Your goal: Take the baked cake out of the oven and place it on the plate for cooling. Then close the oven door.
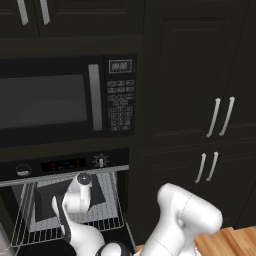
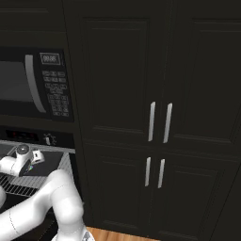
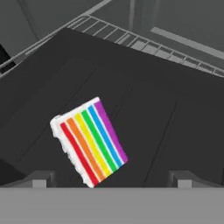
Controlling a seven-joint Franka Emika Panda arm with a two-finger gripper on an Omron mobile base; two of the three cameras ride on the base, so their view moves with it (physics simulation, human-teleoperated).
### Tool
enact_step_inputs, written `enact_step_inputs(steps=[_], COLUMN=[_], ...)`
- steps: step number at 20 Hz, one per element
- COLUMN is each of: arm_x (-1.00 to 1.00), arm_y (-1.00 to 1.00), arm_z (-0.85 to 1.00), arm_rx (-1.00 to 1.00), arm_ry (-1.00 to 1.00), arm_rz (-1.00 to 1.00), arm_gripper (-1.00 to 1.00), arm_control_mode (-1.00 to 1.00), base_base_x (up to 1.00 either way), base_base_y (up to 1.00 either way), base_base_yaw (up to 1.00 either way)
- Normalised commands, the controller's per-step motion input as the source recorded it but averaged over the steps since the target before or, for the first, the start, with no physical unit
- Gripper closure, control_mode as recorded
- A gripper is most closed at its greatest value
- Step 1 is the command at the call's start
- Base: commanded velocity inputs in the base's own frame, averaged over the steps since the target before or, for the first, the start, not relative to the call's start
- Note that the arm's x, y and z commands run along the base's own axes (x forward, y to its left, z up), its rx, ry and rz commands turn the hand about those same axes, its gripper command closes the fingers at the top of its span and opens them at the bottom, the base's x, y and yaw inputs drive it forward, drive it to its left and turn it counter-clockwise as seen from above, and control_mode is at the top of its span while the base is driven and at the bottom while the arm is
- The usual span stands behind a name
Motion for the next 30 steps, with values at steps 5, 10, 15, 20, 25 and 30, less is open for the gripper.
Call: enact_step_inputs(steps=[5, 10, 15, 20, 25, 30], arm_x=[0.06, 0.00, 0.08, 0.17, 0.11, 0.08], arm_y=[0.10, 0.20, 0.14, 0.10, 0.11, 0.15], arm_z=[-0.14, -0.21, -0.12, -0.08, -0.13, -0.23], arm_rx=[0.00, 0.00, 0.00, 0.00, 0.00, 0.00], arm_ry=[0.00, 0.00, 0.00, 0.00, 0.00, 0.03], arm_rz=[0.12, 0.11, 0.08, 0.07, 0.06, 0.05], arm_gripper=[-1.00, -1.00, -1.00, -1.00, -1.00, -1.00], arm_control_mode=[-1.00, -1.00, -1.00, -1.00, -1.00, -1.00], base_base_x=[0.00, 0.00, 0.00, 0.00, 0.00, 0.00], base_base_y=[0.00, 0.00, 0.00, 0.00, 0.00, 0.00], base_base_yaw=[0.00, 0.00, 0.00, 0.00, 0.00, 0.00])
